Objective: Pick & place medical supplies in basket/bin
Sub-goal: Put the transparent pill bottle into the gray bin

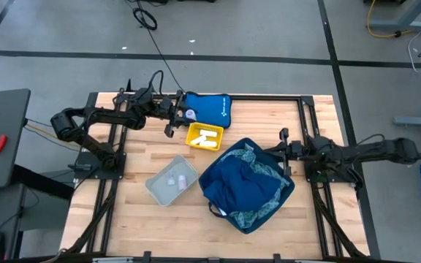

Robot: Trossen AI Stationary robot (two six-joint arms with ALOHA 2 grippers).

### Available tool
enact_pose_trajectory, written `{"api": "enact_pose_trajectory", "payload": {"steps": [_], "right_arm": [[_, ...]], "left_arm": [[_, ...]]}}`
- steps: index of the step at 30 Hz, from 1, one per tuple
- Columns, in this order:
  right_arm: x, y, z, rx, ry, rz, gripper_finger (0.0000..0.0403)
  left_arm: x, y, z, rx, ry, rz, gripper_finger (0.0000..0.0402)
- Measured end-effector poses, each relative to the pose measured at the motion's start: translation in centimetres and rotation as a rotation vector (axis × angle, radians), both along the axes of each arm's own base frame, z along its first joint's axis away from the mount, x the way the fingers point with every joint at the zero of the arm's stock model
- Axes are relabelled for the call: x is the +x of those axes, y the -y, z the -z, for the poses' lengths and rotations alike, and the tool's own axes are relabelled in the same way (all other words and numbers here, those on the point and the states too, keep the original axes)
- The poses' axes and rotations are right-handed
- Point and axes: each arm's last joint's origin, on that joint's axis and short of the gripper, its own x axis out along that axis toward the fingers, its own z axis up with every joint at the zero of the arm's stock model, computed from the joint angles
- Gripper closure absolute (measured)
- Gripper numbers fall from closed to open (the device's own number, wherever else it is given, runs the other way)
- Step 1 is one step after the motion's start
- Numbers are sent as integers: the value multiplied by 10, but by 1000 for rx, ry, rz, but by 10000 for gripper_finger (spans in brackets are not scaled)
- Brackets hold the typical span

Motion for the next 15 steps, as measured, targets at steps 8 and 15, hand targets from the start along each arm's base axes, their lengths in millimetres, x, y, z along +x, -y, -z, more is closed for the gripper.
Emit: {"api": "enact_pose_trajectory", "payload": {"steps": [8,15], "right_arm": [[-20,-4,-3,5,15,15,403],[-33,-6,-3,2,34,26,403]], "left_arm": [[0,0,1,-2,-5,-1,254],[0,0,1,-3,-5,-1,254]]}}
